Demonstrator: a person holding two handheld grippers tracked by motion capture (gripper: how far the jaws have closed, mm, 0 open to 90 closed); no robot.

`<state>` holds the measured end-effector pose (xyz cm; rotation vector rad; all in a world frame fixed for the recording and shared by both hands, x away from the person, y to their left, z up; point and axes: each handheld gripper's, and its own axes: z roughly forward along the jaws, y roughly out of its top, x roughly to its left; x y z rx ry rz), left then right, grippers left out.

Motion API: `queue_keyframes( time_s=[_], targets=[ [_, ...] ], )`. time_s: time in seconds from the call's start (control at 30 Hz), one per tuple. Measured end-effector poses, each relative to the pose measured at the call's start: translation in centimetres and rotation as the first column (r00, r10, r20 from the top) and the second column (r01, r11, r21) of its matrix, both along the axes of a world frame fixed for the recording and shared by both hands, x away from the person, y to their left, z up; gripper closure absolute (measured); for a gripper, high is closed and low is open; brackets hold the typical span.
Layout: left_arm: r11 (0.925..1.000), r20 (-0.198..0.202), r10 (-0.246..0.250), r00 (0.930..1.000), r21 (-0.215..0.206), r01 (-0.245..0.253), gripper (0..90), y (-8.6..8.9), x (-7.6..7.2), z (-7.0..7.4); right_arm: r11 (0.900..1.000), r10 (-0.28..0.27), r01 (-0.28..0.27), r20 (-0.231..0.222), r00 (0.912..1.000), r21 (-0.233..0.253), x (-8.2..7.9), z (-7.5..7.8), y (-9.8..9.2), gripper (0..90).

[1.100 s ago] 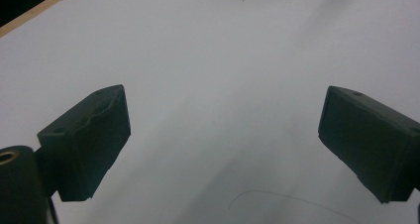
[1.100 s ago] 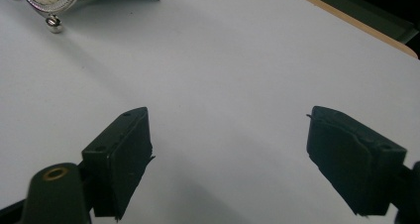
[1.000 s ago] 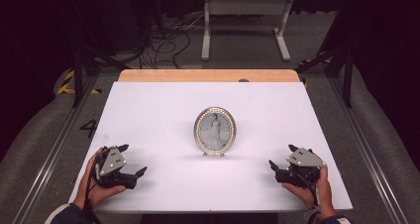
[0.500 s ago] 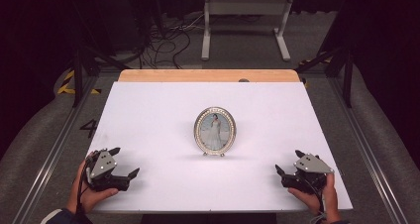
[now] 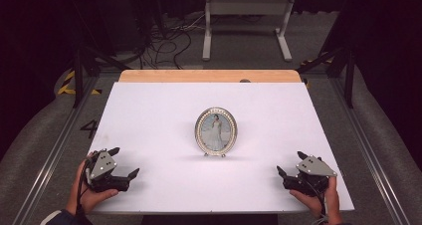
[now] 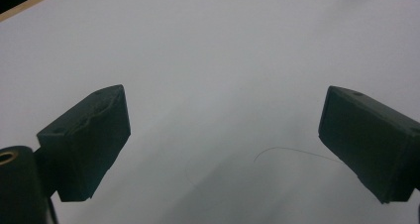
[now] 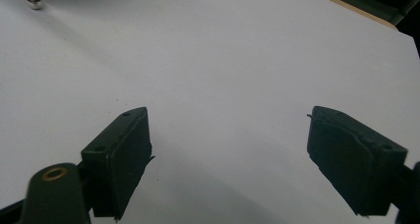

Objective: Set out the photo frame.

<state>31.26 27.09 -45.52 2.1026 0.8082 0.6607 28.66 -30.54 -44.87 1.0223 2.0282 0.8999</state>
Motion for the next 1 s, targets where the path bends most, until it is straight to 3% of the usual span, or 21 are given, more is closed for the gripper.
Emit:
queue_keyframes(
  time_s=[0.37,0.53,1.0],
  targets=[
    [1.0,-0.007,-0.005,1.0,-0.007,0.005,6.3,-0.16,0.13,-0.05,1.0,0.003,-0.003,-0.003,1.0,0.002,0.07,-0.16,-0.03,17.3],
    [0.9999,-0.006,-0.002,1.0,-0.014,0.002,6.4,-0.14,0.08,0.01,0.999,0.002,-0.002,-0.004,1.0,0.042,0.03,0.18,-0.1,17.0],
    [0.9997,-0.008,0.002,1.0,-0.023,-0.002,6.9,-0.23,0.35,-0.03,0.999,-0.01,0.01,0.005,0.9999,0.039,0.03,0.21,-0.33,16.8]
  ],
)
